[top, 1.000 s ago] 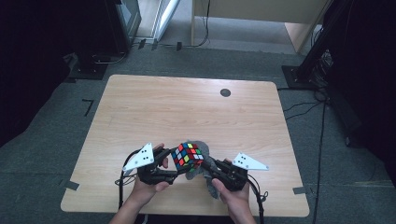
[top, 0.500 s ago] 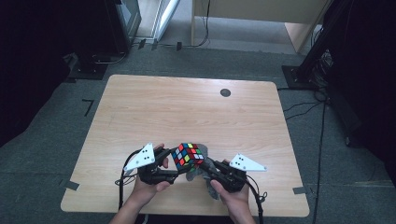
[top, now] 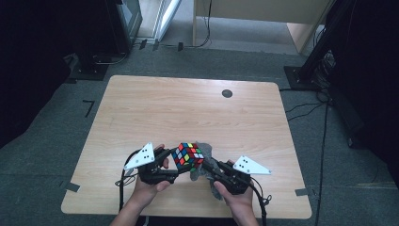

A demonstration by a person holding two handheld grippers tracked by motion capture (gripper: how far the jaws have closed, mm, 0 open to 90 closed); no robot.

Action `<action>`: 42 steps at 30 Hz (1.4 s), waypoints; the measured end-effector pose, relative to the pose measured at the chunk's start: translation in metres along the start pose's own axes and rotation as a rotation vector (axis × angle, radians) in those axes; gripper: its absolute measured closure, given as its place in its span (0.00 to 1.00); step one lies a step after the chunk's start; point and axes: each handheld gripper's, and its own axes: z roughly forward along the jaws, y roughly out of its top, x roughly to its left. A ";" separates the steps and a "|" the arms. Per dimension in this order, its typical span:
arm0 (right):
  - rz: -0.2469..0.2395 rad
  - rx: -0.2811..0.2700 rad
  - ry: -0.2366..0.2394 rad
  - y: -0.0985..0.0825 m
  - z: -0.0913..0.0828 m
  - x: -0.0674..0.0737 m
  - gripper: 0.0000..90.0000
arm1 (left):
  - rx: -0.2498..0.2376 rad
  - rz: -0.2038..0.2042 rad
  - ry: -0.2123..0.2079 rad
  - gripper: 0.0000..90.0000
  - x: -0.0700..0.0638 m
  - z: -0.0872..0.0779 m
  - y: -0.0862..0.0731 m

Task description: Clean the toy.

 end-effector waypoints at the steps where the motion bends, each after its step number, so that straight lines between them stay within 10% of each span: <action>1: 0.003 0.013 0.005 -0.002 0.002 0.001 0.85 | 0.000 -0.002 0.001 0.38 0.000 0.000 0.000; 28: -0.044 -0.001 0.017 -0.005 0.003 0.012 0.85 | -0.013 -0.053 0.013 0.38 0.012 -0.007 0.000; 36: -0.102 -0.106 -0.098 0.020 -0.023 0.008 0.85 | 0.220 0.146 0.164 0.38 0.000 0.011 -0.006; 40: -0.194 -0.071 -0.118 0.025 -0.020 0.024 0.84 | 0.383 0.279 0.199 0.38 -0.018 0.031 -0.010; 42: -0.273 -0.019 -0.135 0.021 -0.010 0.036 0.84 | 0.420 0.280 0.190 0.38 -0.024 0.040 -0.011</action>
